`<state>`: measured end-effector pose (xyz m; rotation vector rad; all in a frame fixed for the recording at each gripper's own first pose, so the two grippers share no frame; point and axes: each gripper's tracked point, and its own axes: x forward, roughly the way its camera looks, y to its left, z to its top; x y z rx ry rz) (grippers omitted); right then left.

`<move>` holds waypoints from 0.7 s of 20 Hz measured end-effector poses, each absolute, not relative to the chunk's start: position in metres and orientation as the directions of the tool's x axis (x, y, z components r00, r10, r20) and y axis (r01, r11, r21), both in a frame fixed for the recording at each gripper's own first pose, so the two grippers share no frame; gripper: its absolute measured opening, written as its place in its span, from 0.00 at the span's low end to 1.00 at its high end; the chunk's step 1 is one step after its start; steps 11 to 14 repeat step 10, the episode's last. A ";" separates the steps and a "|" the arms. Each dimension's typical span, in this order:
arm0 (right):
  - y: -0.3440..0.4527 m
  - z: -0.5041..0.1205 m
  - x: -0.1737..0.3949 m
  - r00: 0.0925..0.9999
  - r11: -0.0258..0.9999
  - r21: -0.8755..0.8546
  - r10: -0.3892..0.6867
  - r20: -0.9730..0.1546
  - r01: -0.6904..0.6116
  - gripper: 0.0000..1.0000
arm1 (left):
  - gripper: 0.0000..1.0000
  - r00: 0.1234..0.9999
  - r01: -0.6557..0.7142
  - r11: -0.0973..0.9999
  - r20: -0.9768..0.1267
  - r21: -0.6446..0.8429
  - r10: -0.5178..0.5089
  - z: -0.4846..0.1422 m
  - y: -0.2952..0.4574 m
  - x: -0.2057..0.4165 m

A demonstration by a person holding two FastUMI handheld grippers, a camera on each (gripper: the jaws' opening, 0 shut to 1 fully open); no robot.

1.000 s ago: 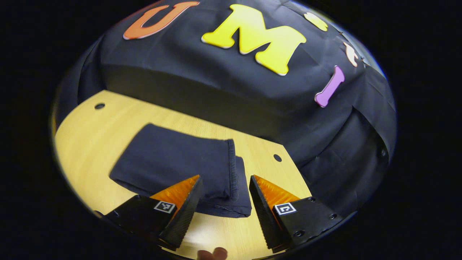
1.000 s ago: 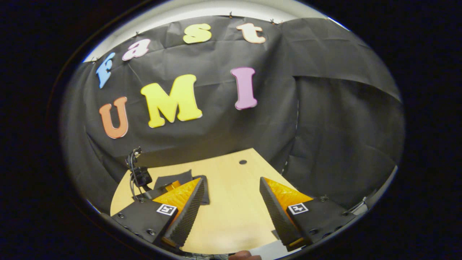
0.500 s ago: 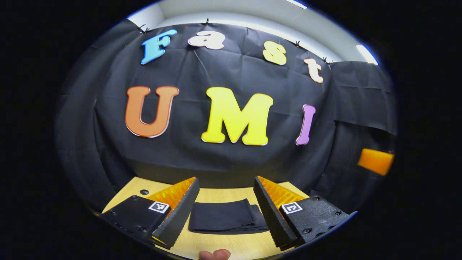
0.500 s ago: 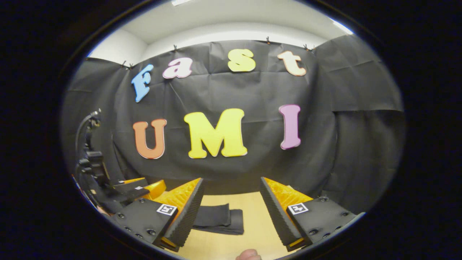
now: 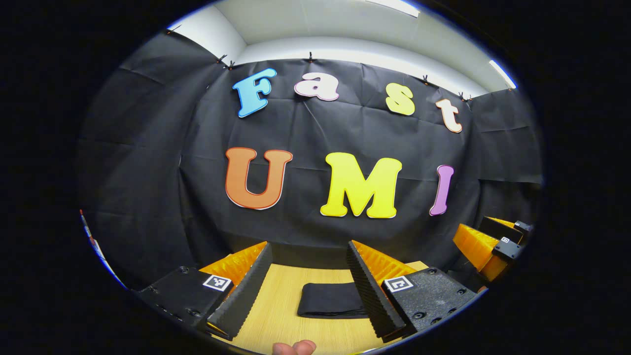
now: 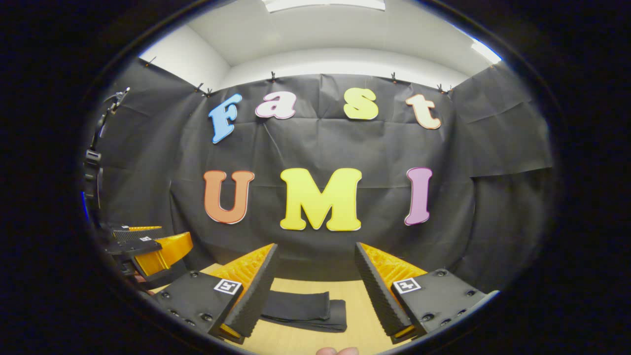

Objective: Grasp the waist and the cuffs of the jeans and fold them to make the two legs overlap; first hold the waist and fold one-third of the jeans toward the cuffs, then hold the cuffs and fold the remaining one-third in the same direction to finish folding.

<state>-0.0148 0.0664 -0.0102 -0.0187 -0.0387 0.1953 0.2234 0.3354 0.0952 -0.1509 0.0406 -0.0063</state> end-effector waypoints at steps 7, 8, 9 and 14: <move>0.078 -0.016 -0.019 0.978 0.978 -0.037 0.208 0.024 -0.207 0.93 | 0.98 1.000 0.008 0.997 0.010 -0.080 -0.007 0.102 0.332 0.213; 0.079 -0.016 -0.019 0.978 0.978 -0.042 0.207 0.023 -0.206 0.93 | 0.98 1.000 0.013 0.997 0.015 -0.073 -0.012 0.104 0.330 0.214; 0.079 -0.017 -0.018 0.978 0.977 -0.044 0.208 0.018 -0.207 0.93 | 0.98 1.000 0.022 0.997 0.018 -0.074 -0.020 0.103 0.329 0.214; 0.079 -0.018 -0.017 0.978 0.978 -0.045 0.206 0.015 -0.205 0.95 | 0.98 0.999 0.029 0.997 0.017 -0.077 -0.028 0.103 0.327 0.213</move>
